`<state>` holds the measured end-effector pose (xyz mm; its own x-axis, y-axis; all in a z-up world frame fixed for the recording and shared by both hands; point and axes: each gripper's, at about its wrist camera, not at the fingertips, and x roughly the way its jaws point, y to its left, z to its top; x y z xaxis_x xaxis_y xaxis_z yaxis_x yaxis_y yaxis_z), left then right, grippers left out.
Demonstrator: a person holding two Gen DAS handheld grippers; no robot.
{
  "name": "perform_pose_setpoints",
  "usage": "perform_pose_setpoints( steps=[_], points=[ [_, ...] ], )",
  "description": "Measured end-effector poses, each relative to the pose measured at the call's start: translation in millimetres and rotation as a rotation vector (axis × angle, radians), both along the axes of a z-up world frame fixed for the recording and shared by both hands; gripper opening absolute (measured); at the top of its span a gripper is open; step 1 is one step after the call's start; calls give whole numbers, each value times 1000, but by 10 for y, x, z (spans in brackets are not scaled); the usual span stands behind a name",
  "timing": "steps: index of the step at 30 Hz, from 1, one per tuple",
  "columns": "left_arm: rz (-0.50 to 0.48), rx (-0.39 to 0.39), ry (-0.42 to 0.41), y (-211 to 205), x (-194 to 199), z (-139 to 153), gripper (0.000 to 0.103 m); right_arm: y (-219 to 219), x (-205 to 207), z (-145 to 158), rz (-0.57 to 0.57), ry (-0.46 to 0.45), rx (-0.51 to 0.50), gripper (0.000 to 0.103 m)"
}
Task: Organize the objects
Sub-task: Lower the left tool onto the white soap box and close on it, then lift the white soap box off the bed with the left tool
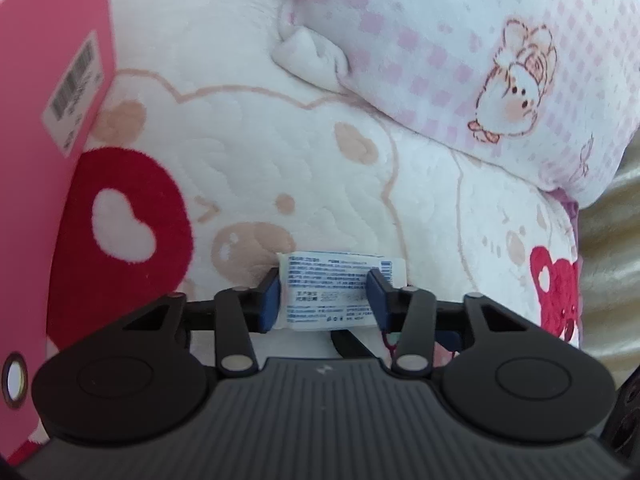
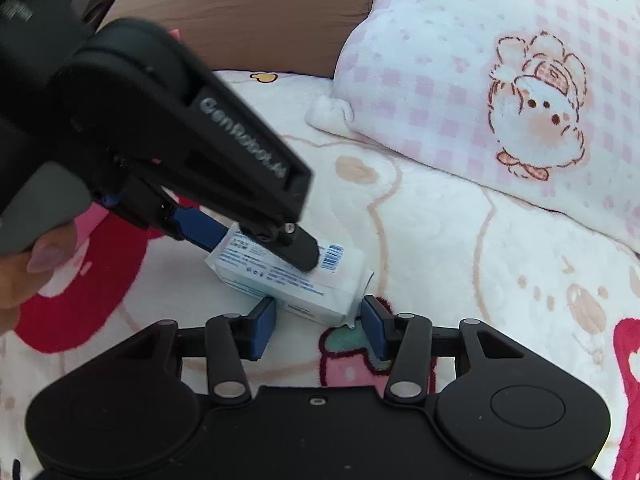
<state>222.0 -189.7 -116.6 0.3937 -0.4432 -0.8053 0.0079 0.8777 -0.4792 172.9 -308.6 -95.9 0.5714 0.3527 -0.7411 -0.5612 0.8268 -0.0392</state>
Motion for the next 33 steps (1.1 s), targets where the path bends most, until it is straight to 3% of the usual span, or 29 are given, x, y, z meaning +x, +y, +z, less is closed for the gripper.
perform_pose_setpoints(
  steps=[3, 14, 20, 23, 33],
  points=[
    [-30, 27, -32, -48, -71, 57, 39, -43, -35, 42, -15, 18, 41, 52],
    [-81, 46, -29, -10, -441, 133, 39, -165, -389, 143, -34, 94, 94, 53],
    [-93, 50, -38, 80, -681, 208, 39, -151, -576, 175, -16, 106, 117, 59],
    [-93, 50, -35, 105, -765, 213, 39, -89, -669, 142, 13, 94, 101, 69],
    [-91, 25, -20, 184, -1002, 275, 39, -80, -855, 231, -6, 85, 119, 71]
  ],
)
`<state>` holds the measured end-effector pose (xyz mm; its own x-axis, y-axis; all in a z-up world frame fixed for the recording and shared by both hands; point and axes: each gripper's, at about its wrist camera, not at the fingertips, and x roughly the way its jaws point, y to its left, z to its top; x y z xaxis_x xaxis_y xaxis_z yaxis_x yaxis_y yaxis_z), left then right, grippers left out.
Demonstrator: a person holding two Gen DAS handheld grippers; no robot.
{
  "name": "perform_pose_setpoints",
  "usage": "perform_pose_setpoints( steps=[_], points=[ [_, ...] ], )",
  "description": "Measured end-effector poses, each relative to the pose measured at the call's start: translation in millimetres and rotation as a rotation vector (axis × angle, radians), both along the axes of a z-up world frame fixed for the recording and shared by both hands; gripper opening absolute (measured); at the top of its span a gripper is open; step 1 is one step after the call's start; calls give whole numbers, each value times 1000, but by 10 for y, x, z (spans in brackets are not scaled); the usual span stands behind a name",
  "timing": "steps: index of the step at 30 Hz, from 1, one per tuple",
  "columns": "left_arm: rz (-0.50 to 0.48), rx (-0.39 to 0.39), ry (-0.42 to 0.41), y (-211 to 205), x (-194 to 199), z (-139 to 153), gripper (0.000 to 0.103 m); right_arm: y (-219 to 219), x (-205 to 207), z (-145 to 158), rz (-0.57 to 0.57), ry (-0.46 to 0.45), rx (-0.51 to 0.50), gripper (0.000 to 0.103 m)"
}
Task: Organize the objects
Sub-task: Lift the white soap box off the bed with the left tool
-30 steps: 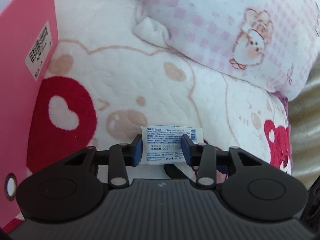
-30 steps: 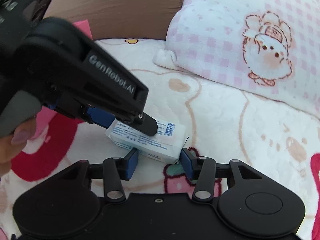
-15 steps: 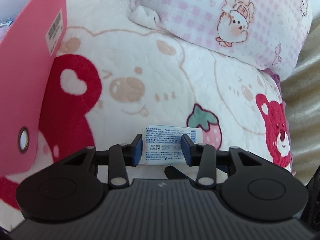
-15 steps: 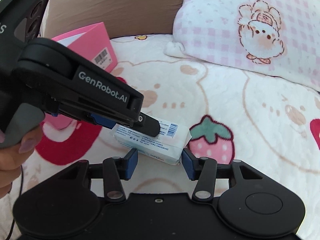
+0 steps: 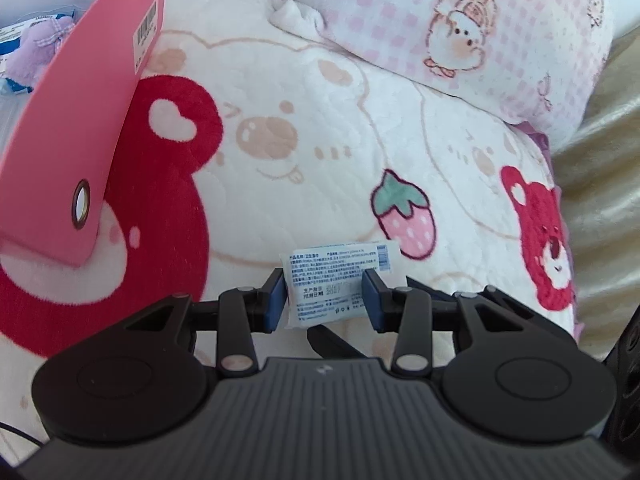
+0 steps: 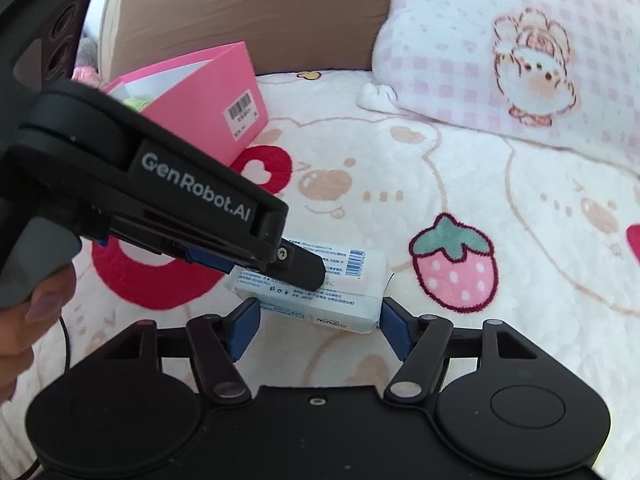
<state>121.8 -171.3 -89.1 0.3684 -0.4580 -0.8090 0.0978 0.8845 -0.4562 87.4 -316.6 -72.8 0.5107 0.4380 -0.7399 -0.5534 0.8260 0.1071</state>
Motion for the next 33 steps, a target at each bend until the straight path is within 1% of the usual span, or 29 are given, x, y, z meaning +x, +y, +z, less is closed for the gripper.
perform_pose_setpoints(
  steps=[2, 4, 6, 8, 10, 13, 18, 24, 28, 33],
  points=[
    [-19, -3, -14, 31, -44, 81, 39, -3, -72, 82, -3, -15, 7, 72],
    [-38, 2, -28, 63, -89, 173, 39, -11, -120, 150, -18, -10, 32, 73],
    [-58, 24, -53, 93, -149, 276, 39, 13, -171, 206, -21, -11, 47, 73],
    [-77, 45, -66, 118, -214, 354, 39, 67, -238, 270, -11, -25, 38, 73],
    [-84, 53, -60, 160, -267, 397, 39, 120, -296, 331, -7, -33, 33, 75],
    [-101, 74, -55, 222, -363, 471, 39, 190, -370, 402, 0, -8, 31, 75],
    [-103, 57, -26, 392, -486, 591, 39, 310, -547, 539, 16, -2, 3, 75],
    [-100, 45, -37, 589, -664, 767, 39, 406, -686, 715, 32, 23, 17, 75],
    [-94, 38, -52, 715, -772, 879, 39, 438, -747, 850, 41, 62, 54, 75],
    [-81, 45, -54, 793, -906, 923, 40, 530, -872, 962, 79, 49, 32, 75]
  ],
)
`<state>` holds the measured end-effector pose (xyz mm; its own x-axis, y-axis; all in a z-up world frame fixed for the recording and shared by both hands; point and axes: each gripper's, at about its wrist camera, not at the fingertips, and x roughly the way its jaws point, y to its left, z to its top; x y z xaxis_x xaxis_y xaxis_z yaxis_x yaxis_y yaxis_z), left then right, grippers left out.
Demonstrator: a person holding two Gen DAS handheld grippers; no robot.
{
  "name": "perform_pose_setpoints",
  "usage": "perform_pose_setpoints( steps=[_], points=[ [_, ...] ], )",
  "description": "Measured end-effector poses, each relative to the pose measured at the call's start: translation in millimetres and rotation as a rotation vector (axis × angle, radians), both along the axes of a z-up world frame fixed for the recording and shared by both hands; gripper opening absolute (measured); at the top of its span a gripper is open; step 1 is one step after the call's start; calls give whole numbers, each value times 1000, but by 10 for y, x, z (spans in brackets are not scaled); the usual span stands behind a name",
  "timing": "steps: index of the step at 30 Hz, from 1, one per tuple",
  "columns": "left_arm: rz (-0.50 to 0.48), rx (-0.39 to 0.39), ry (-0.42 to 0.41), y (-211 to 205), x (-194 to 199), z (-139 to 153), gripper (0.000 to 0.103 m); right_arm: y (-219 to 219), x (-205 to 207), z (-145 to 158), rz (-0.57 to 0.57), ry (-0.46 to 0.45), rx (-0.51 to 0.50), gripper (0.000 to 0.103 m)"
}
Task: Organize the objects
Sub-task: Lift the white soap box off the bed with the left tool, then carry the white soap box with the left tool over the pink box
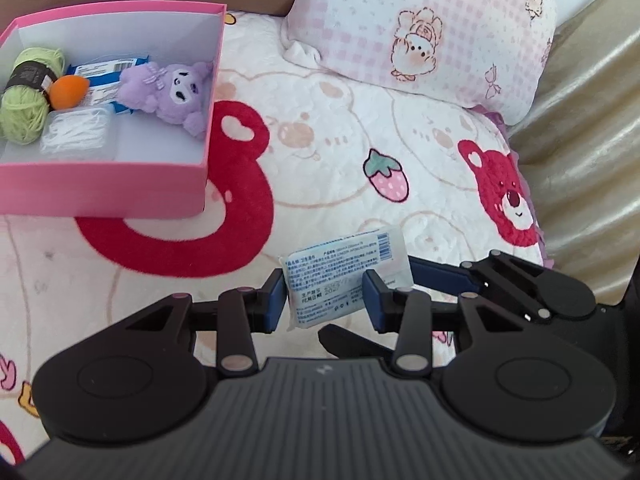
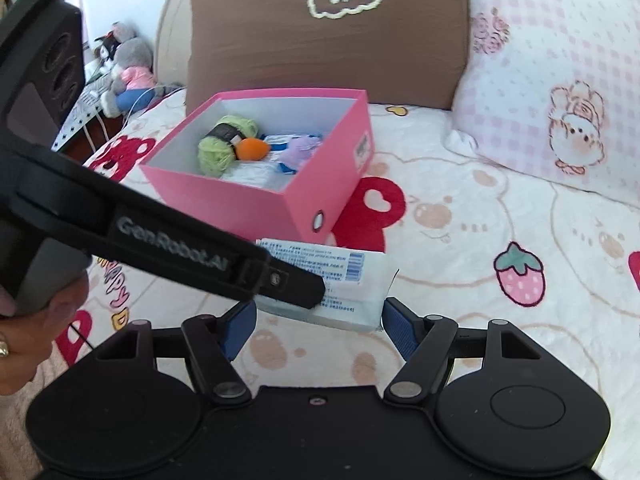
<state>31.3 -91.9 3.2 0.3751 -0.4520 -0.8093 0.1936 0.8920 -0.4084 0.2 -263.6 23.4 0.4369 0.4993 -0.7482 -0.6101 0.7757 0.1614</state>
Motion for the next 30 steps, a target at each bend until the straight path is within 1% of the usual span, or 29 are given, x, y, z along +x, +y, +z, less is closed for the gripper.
perform_pose_setpoints(
  steps=[5, 9, 15, 18, 30],
  points=[
    [9, 5, -9, 114, -114, 77, 40, 116, -136, 56, 25, -7, -31, 75],
    [18, 4, -31, 226, -168, 177, 41, 195, -225, 139, 51, -16, -32, 75],
    [-1, 19, -68, 314, -270, 312, 41, 325, -335, 259, 81, -58, -63, 75],
    [-5, 18, -79, 362, -318, 356, 41, 392, -403, 314, 86, -99, -83, 75],
    [20, -25, -97, 675, -405, 438, 41, 642, -487, 502, 125, -171, -100, 75]
  ],
)
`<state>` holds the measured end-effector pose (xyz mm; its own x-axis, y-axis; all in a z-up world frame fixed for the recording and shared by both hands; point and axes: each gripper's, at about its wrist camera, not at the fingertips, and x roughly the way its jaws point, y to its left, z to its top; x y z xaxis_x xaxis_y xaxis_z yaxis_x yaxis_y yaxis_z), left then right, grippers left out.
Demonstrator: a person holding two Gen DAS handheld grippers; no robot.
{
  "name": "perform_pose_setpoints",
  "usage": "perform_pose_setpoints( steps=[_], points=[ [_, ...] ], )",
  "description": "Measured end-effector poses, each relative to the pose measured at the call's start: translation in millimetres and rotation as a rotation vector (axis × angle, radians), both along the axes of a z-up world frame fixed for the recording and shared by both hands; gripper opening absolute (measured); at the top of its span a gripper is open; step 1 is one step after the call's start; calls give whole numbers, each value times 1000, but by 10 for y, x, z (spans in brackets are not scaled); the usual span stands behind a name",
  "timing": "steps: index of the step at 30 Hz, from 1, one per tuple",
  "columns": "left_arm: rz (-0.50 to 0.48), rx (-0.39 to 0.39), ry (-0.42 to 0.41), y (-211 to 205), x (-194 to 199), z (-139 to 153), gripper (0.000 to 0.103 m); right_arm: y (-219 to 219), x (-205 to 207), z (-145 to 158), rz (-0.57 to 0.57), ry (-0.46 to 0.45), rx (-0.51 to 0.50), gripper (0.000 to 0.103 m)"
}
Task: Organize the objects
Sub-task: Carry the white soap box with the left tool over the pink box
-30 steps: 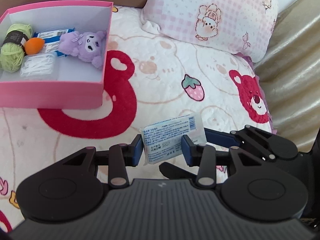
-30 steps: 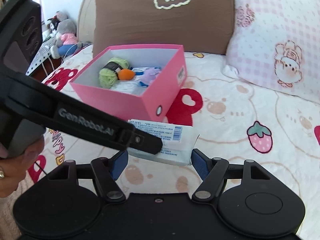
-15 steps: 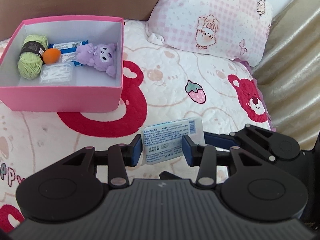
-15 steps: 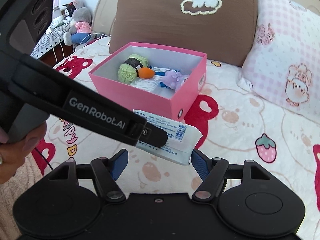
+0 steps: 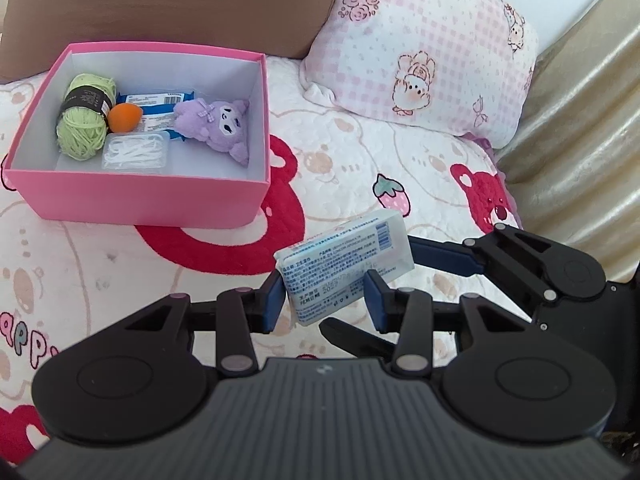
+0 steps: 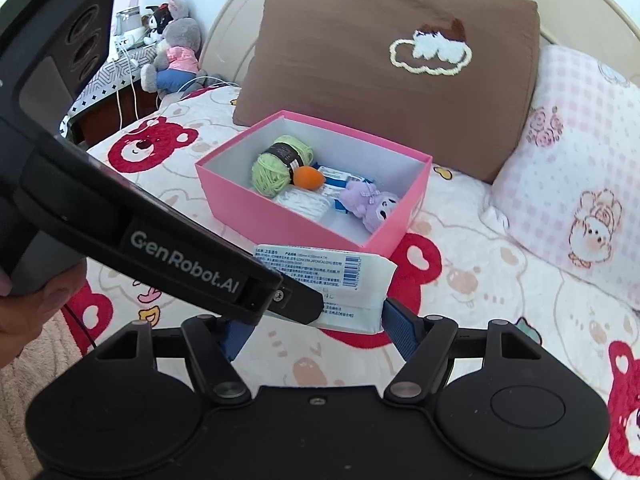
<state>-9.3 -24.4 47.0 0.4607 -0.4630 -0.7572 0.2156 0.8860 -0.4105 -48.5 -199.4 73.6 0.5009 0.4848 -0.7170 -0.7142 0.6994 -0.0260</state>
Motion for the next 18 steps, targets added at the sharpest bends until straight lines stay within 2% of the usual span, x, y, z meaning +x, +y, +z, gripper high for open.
perform_pose_setpoints(
  steps=[18],
  points=[
    [5, -13, -58, 407, 158, 169, 39, 410, 110, 162, 23, -34, -23, 71]
  ],
)
